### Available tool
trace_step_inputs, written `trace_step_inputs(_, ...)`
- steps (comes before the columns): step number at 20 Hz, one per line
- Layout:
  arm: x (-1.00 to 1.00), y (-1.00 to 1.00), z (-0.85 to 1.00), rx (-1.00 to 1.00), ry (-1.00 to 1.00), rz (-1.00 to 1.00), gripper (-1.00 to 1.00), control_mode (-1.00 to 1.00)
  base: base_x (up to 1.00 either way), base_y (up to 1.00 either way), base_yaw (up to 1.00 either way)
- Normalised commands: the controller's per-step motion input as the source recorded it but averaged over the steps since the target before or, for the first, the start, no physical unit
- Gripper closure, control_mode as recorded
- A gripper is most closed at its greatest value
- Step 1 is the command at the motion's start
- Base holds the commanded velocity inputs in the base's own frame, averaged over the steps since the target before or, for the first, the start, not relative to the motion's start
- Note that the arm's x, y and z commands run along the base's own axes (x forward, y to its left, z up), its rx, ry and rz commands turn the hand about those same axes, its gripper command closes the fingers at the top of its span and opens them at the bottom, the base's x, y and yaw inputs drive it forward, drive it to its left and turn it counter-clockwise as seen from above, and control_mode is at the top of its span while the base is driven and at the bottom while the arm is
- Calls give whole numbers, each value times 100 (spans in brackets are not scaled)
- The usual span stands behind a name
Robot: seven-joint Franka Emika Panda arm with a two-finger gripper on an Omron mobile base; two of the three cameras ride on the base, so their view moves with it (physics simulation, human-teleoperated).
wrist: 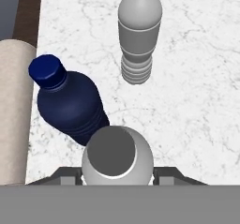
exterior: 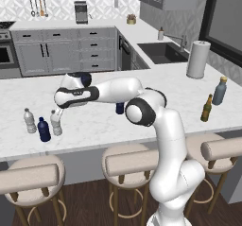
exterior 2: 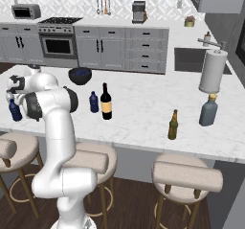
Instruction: Move the plastic bottles in the middle to the plastics group, and the glass bottles in the middle to the glass group.
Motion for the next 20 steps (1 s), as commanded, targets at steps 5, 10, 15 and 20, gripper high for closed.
trace_step_inputs(5,0,0,0,0,0,0,-100,-100,0,0,0)
trace_step_inputs(10,0,0,0,0,0,0,-100,-100,0,0,0)
trace_step_inputs(15,-22,-11,8,0,0,0,-100,-100,0,0,0)
trace_step_inputs(20,-55,-59,37,0,0,0,-100,-100,0,0,0)
